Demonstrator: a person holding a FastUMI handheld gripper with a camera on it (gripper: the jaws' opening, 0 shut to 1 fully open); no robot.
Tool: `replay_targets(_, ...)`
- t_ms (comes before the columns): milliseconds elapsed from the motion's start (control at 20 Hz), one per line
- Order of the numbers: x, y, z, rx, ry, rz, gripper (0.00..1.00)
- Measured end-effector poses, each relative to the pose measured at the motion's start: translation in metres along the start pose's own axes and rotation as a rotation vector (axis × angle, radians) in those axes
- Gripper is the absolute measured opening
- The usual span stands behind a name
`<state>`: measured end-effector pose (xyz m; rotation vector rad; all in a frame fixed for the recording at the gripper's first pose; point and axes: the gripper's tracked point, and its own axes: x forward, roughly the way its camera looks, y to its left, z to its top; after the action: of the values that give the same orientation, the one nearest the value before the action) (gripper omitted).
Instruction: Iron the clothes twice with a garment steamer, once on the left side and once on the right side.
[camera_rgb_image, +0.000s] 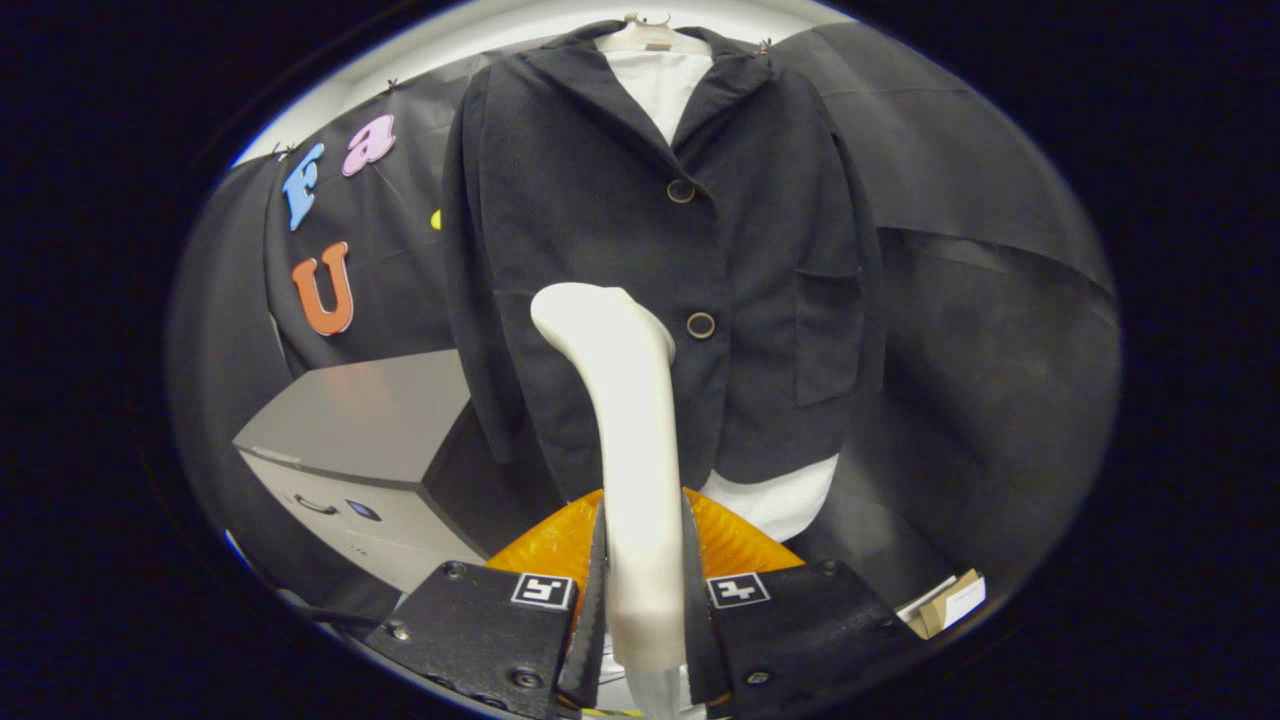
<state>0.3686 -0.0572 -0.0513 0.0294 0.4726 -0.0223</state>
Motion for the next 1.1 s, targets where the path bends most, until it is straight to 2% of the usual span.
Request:
replay_targets(500, 0.017, -0.012, -0.063, 0.011, 0.127, -0.014, 0.36)
replay_targets(650, 0.013, -0.013, -0.059, 0.048, 0.138, -0.010, 0.36)
replay_targets(850, 0.005, -0.011, -0.034, 0.117, 0.085, 0.003, 0.36)
replay_targets(1100, -0.037, -0.026, 0.053, 0.188, -0.064, 0.005, 0.36)
